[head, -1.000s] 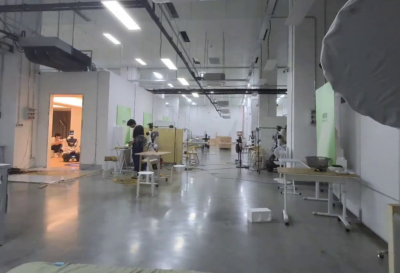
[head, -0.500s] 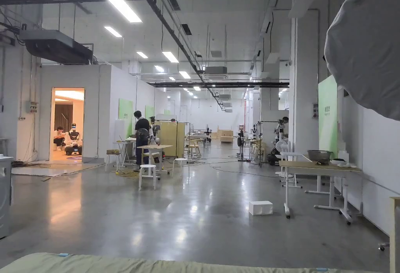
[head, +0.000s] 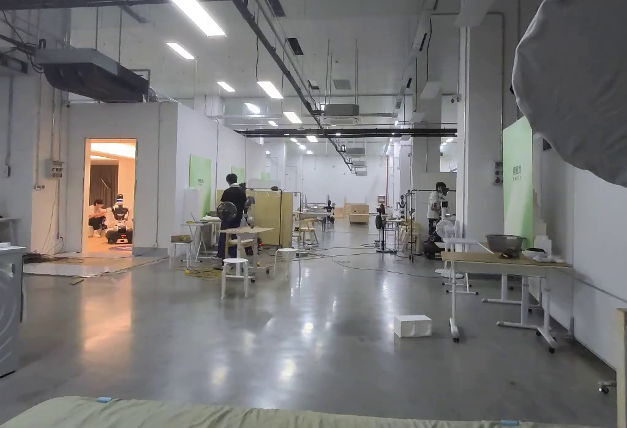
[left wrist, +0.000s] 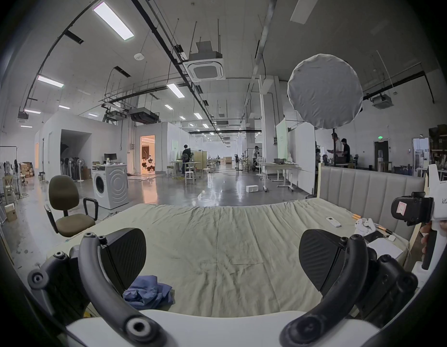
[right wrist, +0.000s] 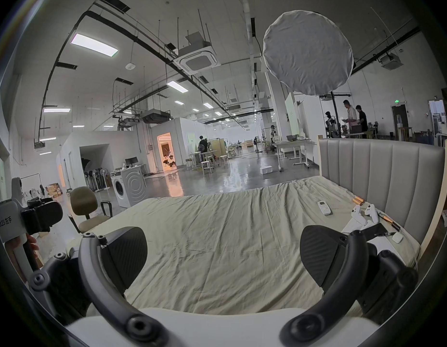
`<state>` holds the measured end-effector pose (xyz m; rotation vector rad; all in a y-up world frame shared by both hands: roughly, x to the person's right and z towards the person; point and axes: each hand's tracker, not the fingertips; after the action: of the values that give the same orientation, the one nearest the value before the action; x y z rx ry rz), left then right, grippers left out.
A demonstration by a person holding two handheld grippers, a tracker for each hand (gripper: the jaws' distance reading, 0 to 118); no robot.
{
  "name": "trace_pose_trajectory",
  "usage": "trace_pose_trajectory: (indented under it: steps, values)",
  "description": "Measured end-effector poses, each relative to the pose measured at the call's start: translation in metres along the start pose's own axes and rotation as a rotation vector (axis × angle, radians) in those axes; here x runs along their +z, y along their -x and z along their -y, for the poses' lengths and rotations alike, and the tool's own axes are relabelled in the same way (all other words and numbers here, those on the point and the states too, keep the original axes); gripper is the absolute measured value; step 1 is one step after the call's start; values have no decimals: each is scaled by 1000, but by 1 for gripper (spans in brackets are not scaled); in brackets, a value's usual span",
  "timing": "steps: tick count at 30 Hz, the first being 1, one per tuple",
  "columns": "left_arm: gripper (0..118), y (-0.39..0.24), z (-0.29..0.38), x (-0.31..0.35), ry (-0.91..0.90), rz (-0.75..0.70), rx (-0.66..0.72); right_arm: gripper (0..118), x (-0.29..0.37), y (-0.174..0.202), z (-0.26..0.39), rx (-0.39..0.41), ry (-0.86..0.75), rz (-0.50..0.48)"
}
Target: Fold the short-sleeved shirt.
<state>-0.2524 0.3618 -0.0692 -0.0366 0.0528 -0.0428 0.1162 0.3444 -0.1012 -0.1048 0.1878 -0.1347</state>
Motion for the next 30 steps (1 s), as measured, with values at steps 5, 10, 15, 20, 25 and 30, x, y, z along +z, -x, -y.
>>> trace_pose_trajectory:
  steps: [5,10,15,20,25,30]
  values:
    - [118,1,1,0,4,-6,-1,118,-1,1,0,5,6,-4]
    - [118,1,2,-1,11,-12,4,118,-2,1,1,-13,7,-19]
    - [118,1,3,-1,23,-8,10,118,-3,3,1,-29,5,-33]
    - [118,1,4,-1,27,-9,6,118,0,9,-4,-30,-55,67]
    - [118,4,4,-2,18,-13,26,118,-6,8,-19,-225,5,190]
    - [118,4,5,-2,21,-9,42,118,-5,16,-30,-195,41,202]
